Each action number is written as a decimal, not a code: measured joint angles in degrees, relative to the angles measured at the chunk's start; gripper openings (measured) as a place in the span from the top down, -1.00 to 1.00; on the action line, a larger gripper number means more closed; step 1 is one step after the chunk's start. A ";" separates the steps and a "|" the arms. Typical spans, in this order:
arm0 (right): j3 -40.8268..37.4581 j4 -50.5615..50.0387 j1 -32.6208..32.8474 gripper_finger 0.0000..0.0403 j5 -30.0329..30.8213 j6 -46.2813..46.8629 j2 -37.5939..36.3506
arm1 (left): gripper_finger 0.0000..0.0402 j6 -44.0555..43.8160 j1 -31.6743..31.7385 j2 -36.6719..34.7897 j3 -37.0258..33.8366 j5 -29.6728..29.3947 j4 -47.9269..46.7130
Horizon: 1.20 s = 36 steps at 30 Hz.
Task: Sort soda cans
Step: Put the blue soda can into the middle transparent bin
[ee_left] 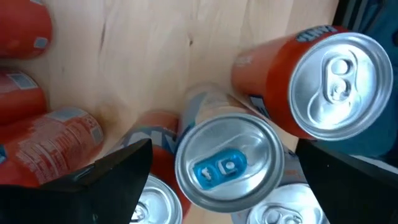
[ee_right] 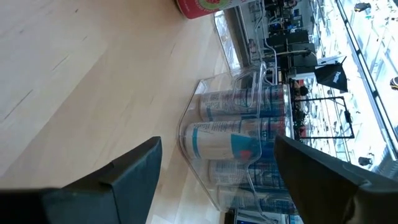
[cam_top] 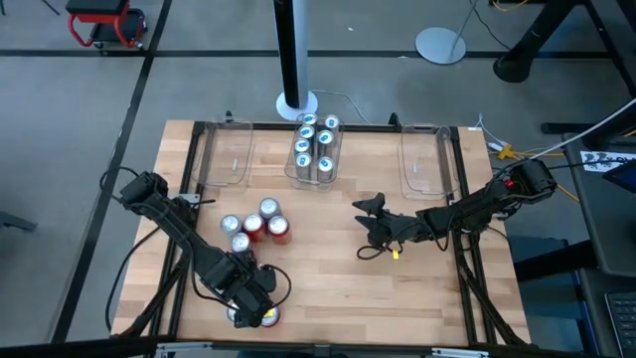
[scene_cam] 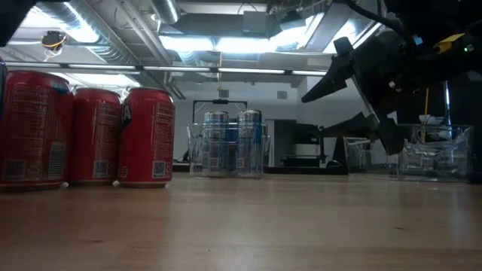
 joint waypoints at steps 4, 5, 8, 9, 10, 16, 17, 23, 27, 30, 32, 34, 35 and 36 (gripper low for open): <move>0.00 0.00 0.00 -0.54 0.00 0.00 0.00 | -0.95 0.62 0.00 0.27 0.00 -1.18 -0.52; 0.00 0.00 0.00 -0.54 0.00 0.00 0.00 | -0.95 0.62 0.00 0.39 0.00 -1.23 -0.52; 0.00 0.01 0.00 -0.54 0.00 0.00 0.00 | -0.94 0.59 0.00 0.65 0.00 -1.23 -0.93; 0.00 0.00 0.00 -0.54 0.00 0.00 0.00 | -0.94 0.59 0.00 0.66 0.00 -1.26 -0.96; 0.00 0.01 0.00 -0.54 0.01 0.00 0.00 | -0.93 0.59 0.00 0.66 0.00 -1.35 -1.00; 0.00 0.00 0.00 -0.54 0.00 -0.02 0.00 | -0.79 0.63 0.00 0.68 0.00 -1.40 -1.06; 0.00 0.00 0.00 -0.54 0.00 -0.02 0.00 | -0.76 0.73 0.00 0.68 0.00 -1.40 -1.06; 0.00 0.02 0.00 -0.54 0.00 -0.02 0.00 | -0.52 1.16 0.11 0.68 0.00 -1.36 -1.13; 0.00 0.02 0.00 -0.54 0.01 -0.02 0.00 | -0.32 1.18 0.14 0.68 0.00 -1.37 -1.52; 0.00 0.05 0.00 -0.54 0.02 -0.10 0.00 | -0.19 1.36 0.53 0.68 0.00 -1.14 -1.54; 0.00 0.14 0.00 -0.54 0.06 -0.51 0.00 | -0.15 1.37 0.89 0.66 0.02 -0.33 -1.60; 0.00 0.46 0.00 -0.54 0.91 -0.65 0.00 | -0.15 1.37 1.17 0.63 0.02 0.10 -1.61; 0.00 0.60 0.00 -0.54 1.12 -0.68 0.00 | -0.15 1.42 1.22 0.60 0.02 0.17 -1.61; 0.00 0.66 0.00 -0.54 1.12 -0.71 0.00 | -0.15 1.81 1.22 0.59 0.02 0.22 -1.62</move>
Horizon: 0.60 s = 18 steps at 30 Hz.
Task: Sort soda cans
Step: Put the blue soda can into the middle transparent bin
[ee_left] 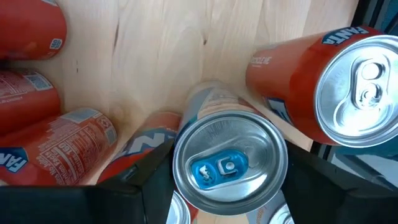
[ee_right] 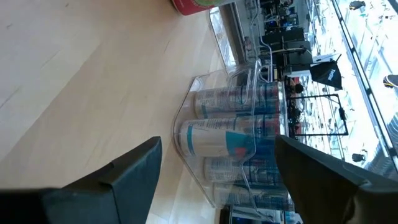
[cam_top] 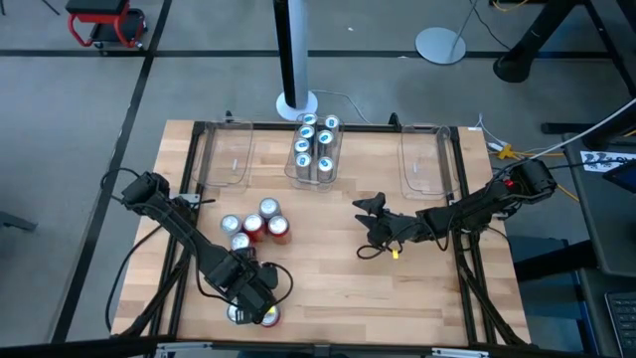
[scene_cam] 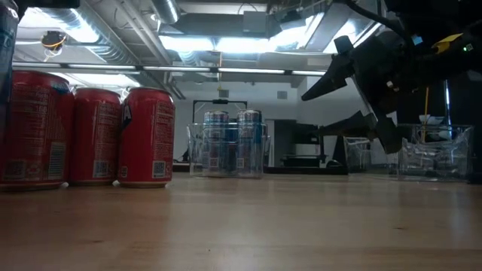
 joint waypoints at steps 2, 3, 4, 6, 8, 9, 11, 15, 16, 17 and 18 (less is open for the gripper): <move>0.00 0.00 0.00 -0.54 0.00 -0.01 0.00 | -0.16 0.45 0.07 0.00 0.29 -0.03 -0.38; 0.00 -0.02 0.00 -0.54 0.00 -0.02 0.00 | -0.17 0.58 0.17 0.02 0.57 -0.03 -0.79; 0.00 0.00 0.00 -0.54 0.00 -0.01 0.00 | -0.18 0.57 0.37 0.04 1.07 0.02 -1.33; 0.00 0.03 0.00 -0.54 0.00 -0.03 0.00 | -0.18 0.57 0.81 -0.01 2.41 -0.15 -3.03; 0.00 0.15 0.00 -0.54 0.00 -0.03 0.00 | -0.16 1.19 1.31 -0.04 3.83 -0.84 -4.69; 0.00 0.15 0.00 -0.54 -0.02 -0.03 0.00 | -0.15 1.84 1.58 -0.04 4.80 -1.17 -5.48; 0.00 0.20 0.00 -0.54 -0.03 -0.06 0.00 | -0.15 2.73 2.06 -0.06 7.19 -2.20 -7.30; 0.00 0.24 0.00 -0.54 -0.03 -0.06 0.00 | -0.16 5.17 3.50 -0.17 11.81 -3.77 -10.14; 0.00 0.24 0.00 -0.54 -0.03 -0.07 0.00 | -0.16 6.00 3.89 -0.20 13.03 -4.49 -11.20; 0.00 0.24 0.00 -0.54 -0.03 -0.07 0.00 | -0.16 6.65 4.33 -0.20 14.16 -5.08 -11.96; 0.00 0.23 0.00 -0.54 -0.03 -0.08 0.00 | -0.16 7.48 4.83 -0.22 15.29 -5.64 -12.57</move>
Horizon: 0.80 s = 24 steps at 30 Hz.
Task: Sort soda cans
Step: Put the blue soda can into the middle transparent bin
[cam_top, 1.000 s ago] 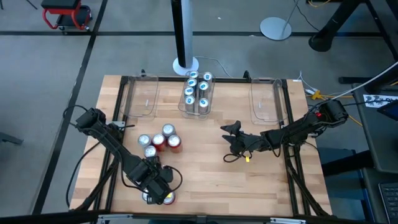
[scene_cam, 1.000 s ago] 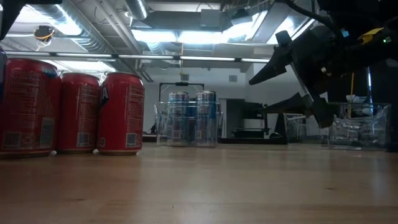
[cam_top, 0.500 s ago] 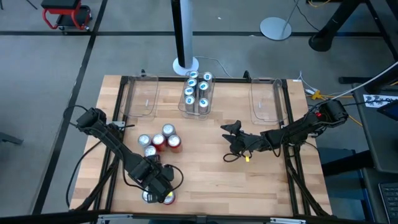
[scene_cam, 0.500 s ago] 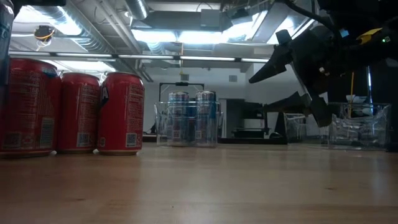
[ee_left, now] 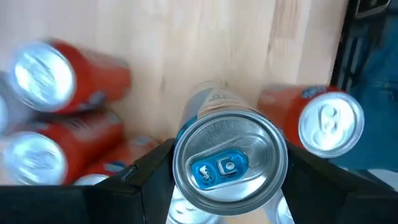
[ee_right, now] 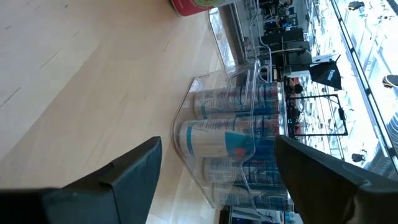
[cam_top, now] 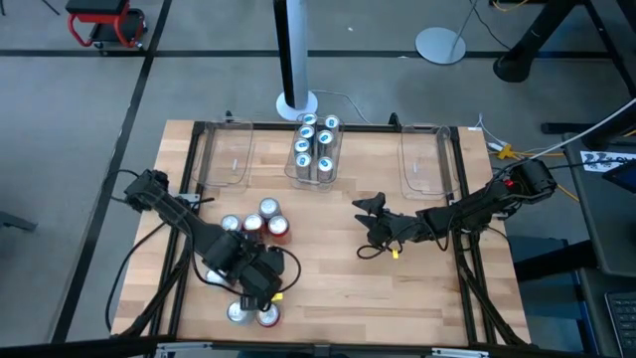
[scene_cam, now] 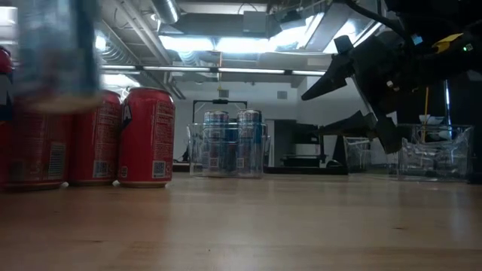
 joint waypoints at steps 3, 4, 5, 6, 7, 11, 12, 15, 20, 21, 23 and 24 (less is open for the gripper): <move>0.00 -0.01 0.00 -0.54 0.00 0.00 0.00 | -0.16 2.15 1.21 0.00 3.35 -2.12 -2.87; 0.00 -0.01 0.00 -0.54 0.00 0.00 0.00 | -0.16 3.07 1.72 0.00 4.35 -3.02 -3.64; 0.00 -0.01 0.00 -0.54 0.00 0.00 0.00 | -0.16 3.85 2.21 -0.02 5.31 -3.81 -4.01; 0.00 -0.01 0.00 -0.54 0.00 0.00 0.00 | -0.16 5.04 2.71 -0.02 6.25 -4.52 -4.29; 0.00 -0.01 0.00 -0.54 0.00 0.00 0.00 | -0.16 5.85 3.20 0.00 7.21 -5.25 -4.79; 0.00 -0.01 0.00 -0.54 -0.02 0.00 0.00 | -0.16 10.86 5.74 -0.02 10.11 -9.17 -5.34; 0.00 -0.01 0.00 -0.54 0.00 0.00 0.00 | -0.16 12.04 6.46 -0.01 10.68 -10.27 -5.37; 0.00 -0.01 0.00 -0.54 -0.02 0.00 0.00 | -0.17 16.59 9.20 0.00 12.19 -14.09 -5.28; 0.00 -0.02 0.00 -0.54 -0.02 0.00 0.00 | -0.16 23.20 15.59 0.00 13.04 -20.80 -5.17; 0.00 -0.03 0.00 -0.54 -0.02 0.00 0.00 | -0.16 24.34 17.25 -0.01 13.04 -21.70 -5.11; 0.00 -0.03 0.00 -0.54 -0.02 0.00 0.00 | -0.16 26.15 20.82 0.00 13.06 -22.15 -5.02; 0.00 -0.03 0.00 -0.54 -0.02 0.00 0.00 | -0.16 27.09 22.65 0.00 13.06 -22.15 -4.79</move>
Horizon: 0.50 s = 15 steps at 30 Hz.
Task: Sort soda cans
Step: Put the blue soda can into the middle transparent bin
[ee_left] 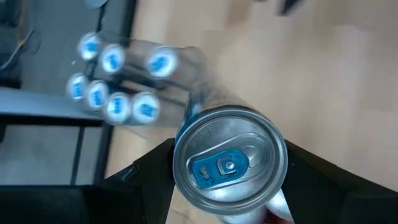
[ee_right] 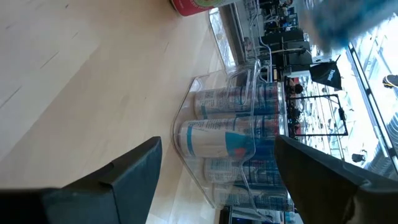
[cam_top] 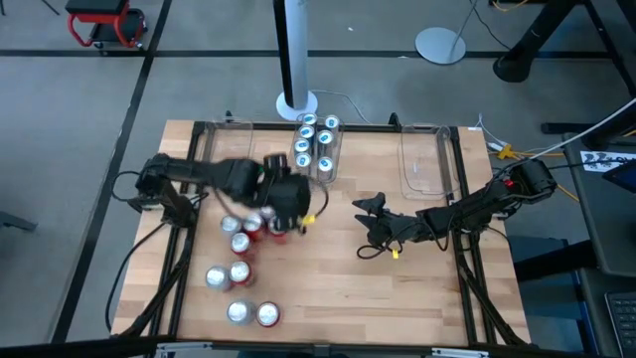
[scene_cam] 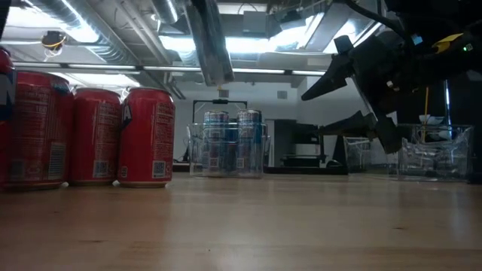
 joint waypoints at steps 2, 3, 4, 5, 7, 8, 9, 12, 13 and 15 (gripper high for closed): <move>0.00 -0.14 0.00 -0.54 0.00 0.00 0.00 | -0.16 1.91 3.70 0.00 0.00 0.00 1.05; 0.00 -0.21 0.00 -0.54 0.00 0.00 0.00 | -0.16 2.97 5.49 0.00 0.00 0.00 1.92; 0.00 -0.30 0.00 -0.54 0.00 0.00 0.00 | -0.16 4.06 7.22 0.00 0.00 0.00 2.93; 0.00 -0.48 0.00 -0.54 0.00 0.00 0.00 | -0.16 5.29 8.92 0.00 0.00 0.00 4.10; 0.00 -1.23 0.00 -0.54 0.00 0.00 0.00 | -0.16 7.85 12.11 0.00 0.00 0.00 6.54; -0.02 -1.44 0.00 -0.54 0.00 0.00 0.00 | -0.16 9.05 13.62 0.00 0.00 0.01 7.88; -0.02 -1.42 0.00 -0.54 0.00 0.00 0.00 | -0.16 10.28 15.01 0.00 0.00 0.04 9.22; -0.02 -1.41 0.00 -0.54 0.00 0.00 0.00 | -0.16 13.11 19.00 0.00 0.00 1.01 12.76; -0.02 -1.40 0.00 -0.54 0.04 0.00 0.00 | -0.16 13.77 20.23 0.00 0.00 2.01 13.45; -0.02 -1.39 0.00 -0.54 0.04 0.00 0.00 | -0.16 14.08 22.51 0.00 0.00 4.24 14.07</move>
